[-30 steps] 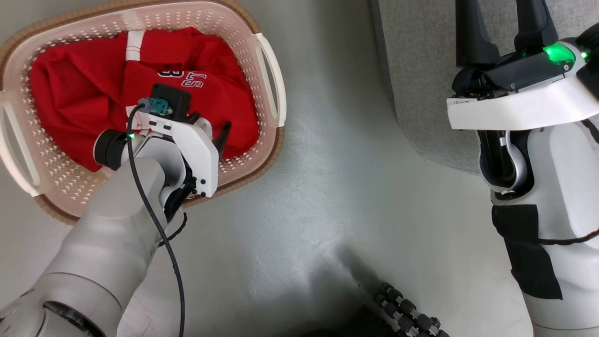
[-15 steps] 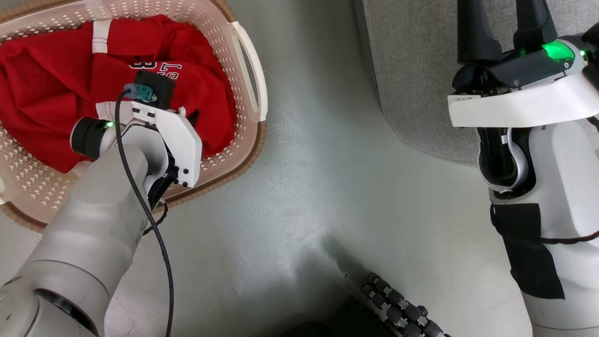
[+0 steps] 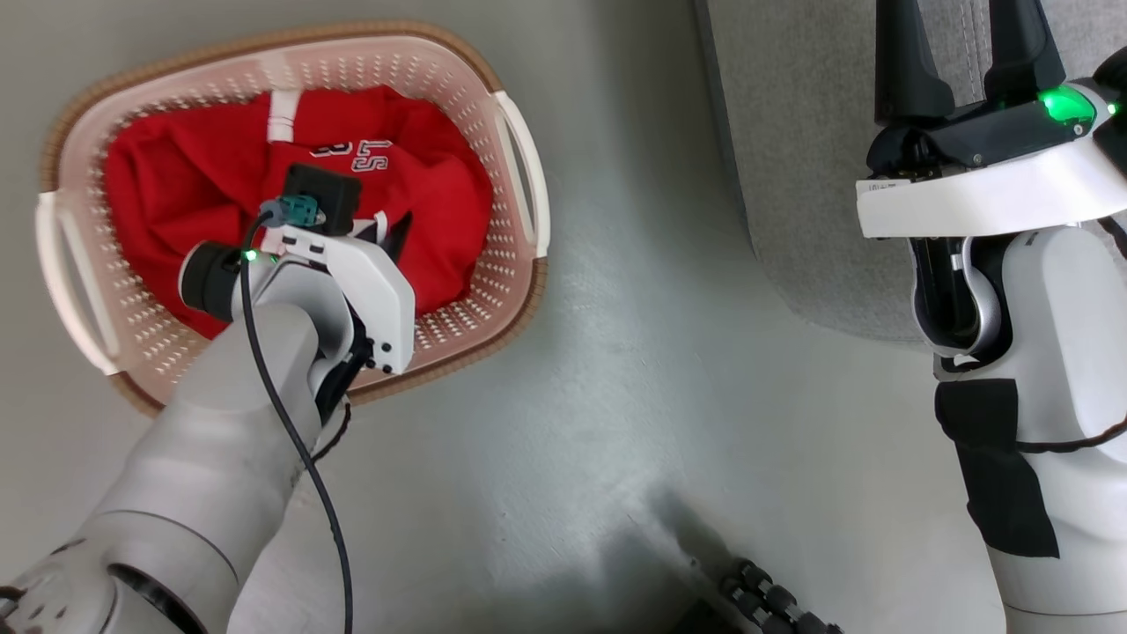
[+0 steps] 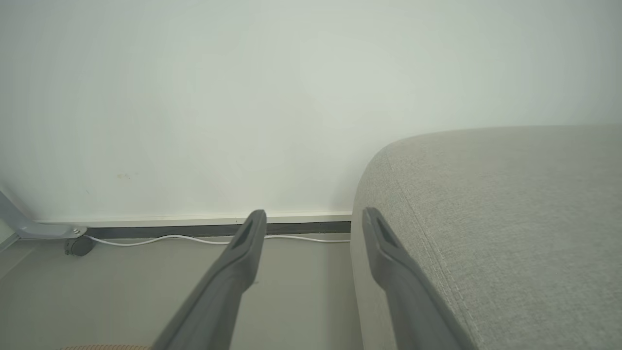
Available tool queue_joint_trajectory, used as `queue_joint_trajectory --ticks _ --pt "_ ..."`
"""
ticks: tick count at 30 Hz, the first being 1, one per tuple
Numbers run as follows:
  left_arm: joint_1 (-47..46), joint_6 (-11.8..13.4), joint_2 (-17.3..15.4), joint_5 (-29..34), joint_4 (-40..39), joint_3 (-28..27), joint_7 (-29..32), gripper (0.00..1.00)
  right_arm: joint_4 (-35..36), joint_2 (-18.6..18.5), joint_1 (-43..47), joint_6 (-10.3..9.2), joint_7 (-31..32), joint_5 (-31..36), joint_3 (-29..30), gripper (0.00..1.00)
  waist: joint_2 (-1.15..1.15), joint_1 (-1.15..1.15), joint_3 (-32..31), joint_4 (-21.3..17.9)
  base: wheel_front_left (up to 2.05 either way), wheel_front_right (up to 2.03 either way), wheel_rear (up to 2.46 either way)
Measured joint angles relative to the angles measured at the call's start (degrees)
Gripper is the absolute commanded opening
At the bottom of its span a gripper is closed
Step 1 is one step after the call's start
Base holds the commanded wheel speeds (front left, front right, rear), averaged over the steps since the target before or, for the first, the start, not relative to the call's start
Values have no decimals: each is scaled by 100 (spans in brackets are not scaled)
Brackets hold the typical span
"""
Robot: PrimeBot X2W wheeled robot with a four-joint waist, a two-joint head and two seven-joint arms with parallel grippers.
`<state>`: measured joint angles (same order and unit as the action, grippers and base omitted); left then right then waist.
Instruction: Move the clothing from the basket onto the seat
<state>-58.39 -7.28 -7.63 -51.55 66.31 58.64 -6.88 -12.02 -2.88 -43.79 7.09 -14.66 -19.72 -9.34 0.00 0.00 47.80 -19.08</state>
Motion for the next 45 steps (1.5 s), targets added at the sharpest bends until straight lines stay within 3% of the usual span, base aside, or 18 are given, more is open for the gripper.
queue_joint_trajectory --ticks 11,22,36,45 --pt "443 -8 171 -338 -246 79 -631 0 -352 -2 482 0 0 522 275 100 0 0 -906 484 0 0 0" --pt "990 -15 252 -494 -688 -123 -735 0 -668 -5 1184 0 0 778 545 100 0 0 -1965 915 0 0 0" --pt "2048 -15 136 491 -1718 -1404 -735 0 -909 -8 2041 0 0 953 771 100 0 0 -3270 1456 0 0 0" --pt "2586 -15 125 1092 -2386 -1918 -735 0 -1024 -43 2581 0 0 955 894 100 0 0 -4009 1723 0 0 0"
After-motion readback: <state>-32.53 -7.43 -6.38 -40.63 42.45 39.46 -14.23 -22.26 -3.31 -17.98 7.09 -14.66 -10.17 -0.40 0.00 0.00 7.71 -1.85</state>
